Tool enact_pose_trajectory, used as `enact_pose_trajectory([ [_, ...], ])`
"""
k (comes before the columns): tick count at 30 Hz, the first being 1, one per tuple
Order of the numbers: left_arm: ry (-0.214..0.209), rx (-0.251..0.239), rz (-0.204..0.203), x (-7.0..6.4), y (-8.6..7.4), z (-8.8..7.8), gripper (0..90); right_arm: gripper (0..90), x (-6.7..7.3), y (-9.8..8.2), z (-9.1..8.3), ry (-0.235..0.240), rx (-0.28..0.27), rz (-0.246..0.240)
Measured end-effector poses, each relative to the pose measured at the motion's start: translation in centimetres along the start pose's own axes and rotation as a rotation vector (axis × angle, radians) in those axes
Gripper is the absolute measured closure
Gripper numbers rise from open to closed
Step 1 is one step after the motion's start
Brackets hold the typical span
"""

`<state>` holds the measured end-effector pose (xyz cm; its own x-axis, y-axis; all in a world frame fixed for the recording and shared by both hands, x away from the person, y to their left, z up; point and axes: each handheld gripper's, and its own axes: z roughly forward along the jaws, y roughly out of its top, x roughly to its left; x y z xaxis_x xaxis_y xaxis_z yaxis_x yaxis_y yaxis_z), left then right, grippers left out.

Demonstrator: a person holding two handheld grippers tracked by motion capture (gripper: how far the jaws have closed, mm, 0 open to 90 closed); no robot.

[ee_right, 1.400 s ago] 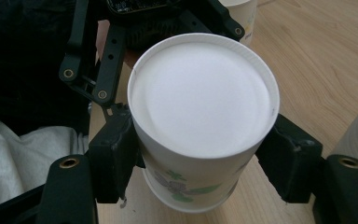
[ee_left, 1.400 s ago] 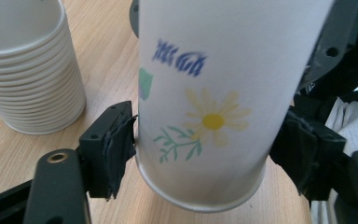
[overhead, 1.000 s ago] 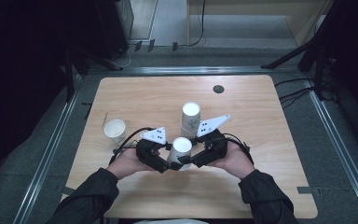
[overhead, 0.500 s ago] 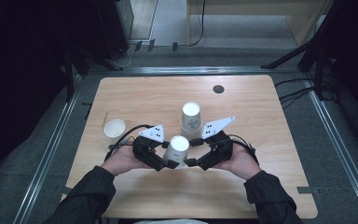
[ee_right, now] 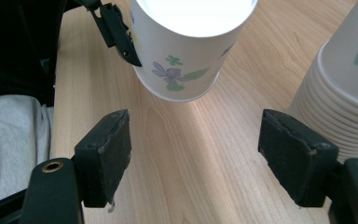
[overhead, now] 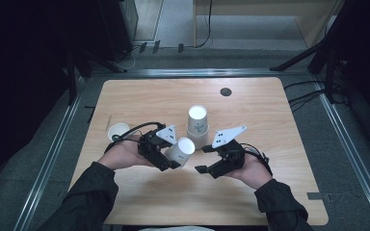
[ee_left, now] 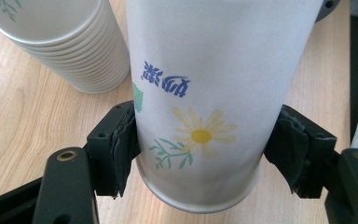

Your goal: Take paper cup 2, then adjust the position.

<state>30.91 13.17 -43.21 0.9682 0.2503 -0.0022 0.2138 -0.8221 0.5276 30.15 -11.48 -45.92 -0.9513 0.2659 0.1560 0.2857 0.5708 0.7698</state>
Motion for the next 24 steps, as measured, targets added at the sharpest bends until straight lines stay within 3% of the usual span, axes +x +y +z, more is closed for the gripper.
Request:
enact_pose_trajectory([
  [3,0.005,0.023,0.006,0.1,0.2,0.3,29.3,25.6,-0.1,-0.2,0.2,0.003,0.005,-0.004],
  [11,0.044,0.139,0.025,0.1,-0.4,1.7,29.3,25.9,-0.6,-0.6,0.6,0.001,0.011,0.007],
  [15,0.03,0.172,0.02,-0.2,-0.5,2.3,29.3,26.0,-0.7,-0.8,1.1,0.004,0.018,0.009],
  [18,0.015,0.21,0.038,-0.5,-0.3,2.9,29.3,26.0,-0.6,-0.6,1.4,0.009,0.009,0.0],
  [24,-0.011,0.229,0.048,-1.2,0.0,3.6,29.2,26.4,-0.4,-0.2,2.1,0.045,0.009,-0.018],
])
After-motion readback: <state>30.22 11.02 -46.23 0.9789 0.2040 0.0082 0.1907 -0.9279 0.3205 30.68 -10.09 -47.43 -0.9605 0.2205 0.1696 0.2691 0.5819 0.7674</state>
